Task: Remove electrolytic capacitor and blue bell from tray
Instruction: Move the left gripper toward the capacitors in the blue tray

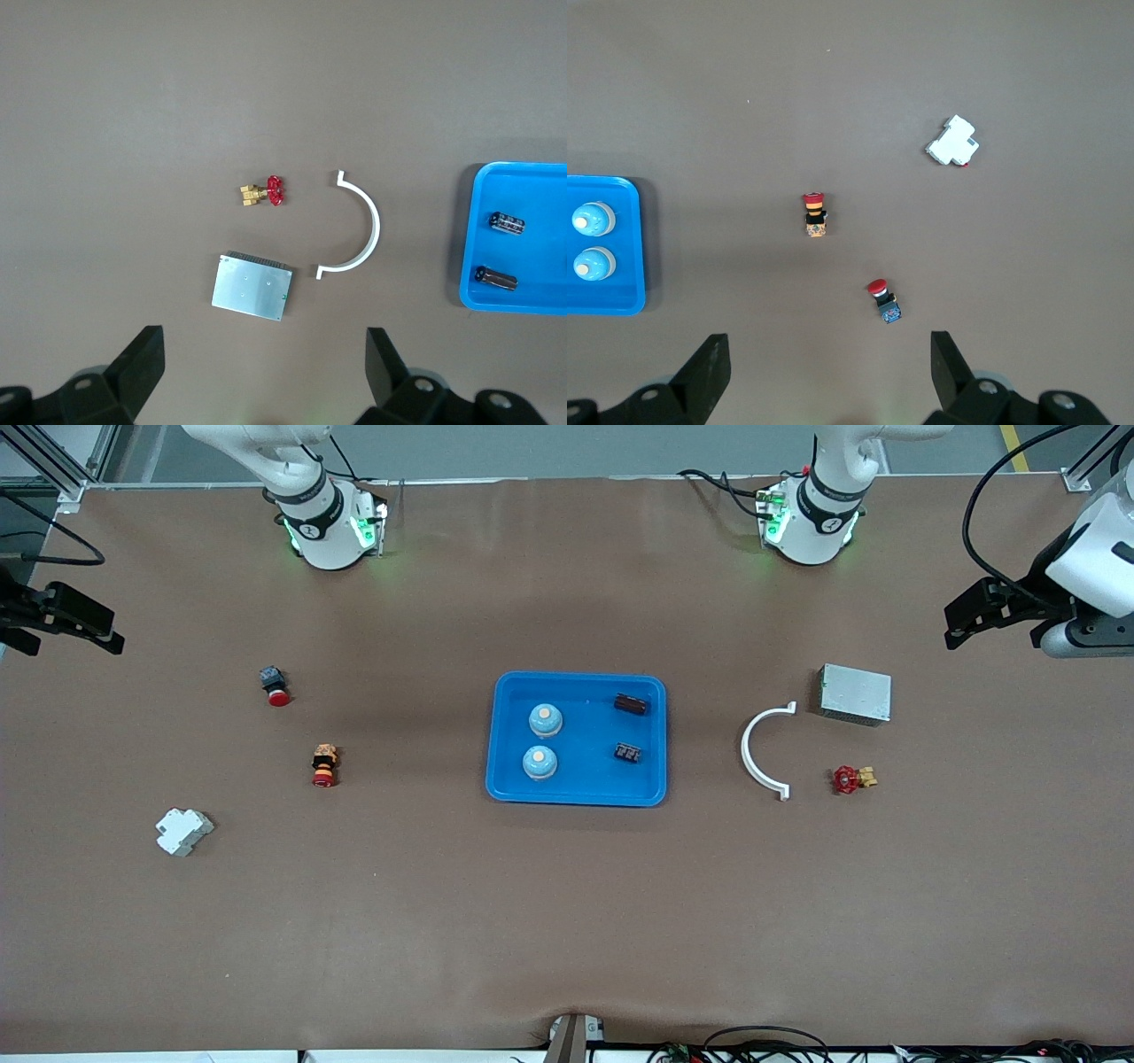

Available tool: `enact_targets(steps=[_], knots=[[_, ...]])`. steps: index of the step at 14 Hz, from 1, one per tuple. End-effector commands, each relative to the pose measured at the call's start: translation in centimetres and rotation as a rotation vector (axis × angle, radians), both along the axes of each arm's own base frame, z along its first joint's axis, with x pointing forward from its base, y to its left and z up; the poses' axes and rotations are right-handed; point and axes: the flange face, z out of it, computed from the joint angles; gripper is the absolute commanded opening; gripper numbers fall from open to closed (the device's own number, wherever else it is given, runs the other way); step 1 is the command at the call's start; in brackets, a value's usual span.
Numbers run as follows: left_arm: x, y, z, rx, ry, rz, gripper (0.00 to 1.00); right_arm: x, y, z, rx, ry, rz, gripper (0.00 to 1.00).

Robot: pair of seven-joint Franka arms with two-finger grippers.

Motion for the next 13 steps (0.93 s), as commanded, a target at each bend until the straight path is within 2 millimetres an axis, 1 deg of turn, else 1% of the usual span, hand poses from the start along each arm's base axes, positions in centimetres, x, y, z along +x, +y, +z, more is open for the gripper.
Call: enact_targets(steps=[1,4,7,8,9,10,13], knots=[[-0.2,0.0,0.3,-0.012,0.000,-0.018,1.00,-1.0,0.0,0.7,0.000,-0.008,-0.016,1.00],[-0.1,0.1,0.2,-0.013,0.002,-0.012,1.00,-0.9,-0.1,0.9,0.004,-0.017,-0.017,1.00],[0.5,0.3,-0.4,-0.007,0.010,-0.007,1.00,-0.9,-0.2,0.9,0.004,-0.020,-0.018,1.00],[1.1,0.3,-1.6,-0.003,0.034,-0.005,1.00,-0.9,-0.2,0.9,0.004,-0.020,-0.018,1.00],[1.1,-0.1,-2.2,-0.001,0.055,0.003,1.00,-0.9,-0.2,0.9,0.004,-0.022,-0.018,1.00],[0.6,-0.5,-2.5,0.002,0.090,0.010,1.00,-0.9,-0.2,0.9,0.004,-0.022,-0.018,1.00],[1.5,-1.8,-5.2,-0.023,0.149,0.106,1.00,-0.8,-0.1,0.9,0.006,-0.023,-0.018,1.00]])
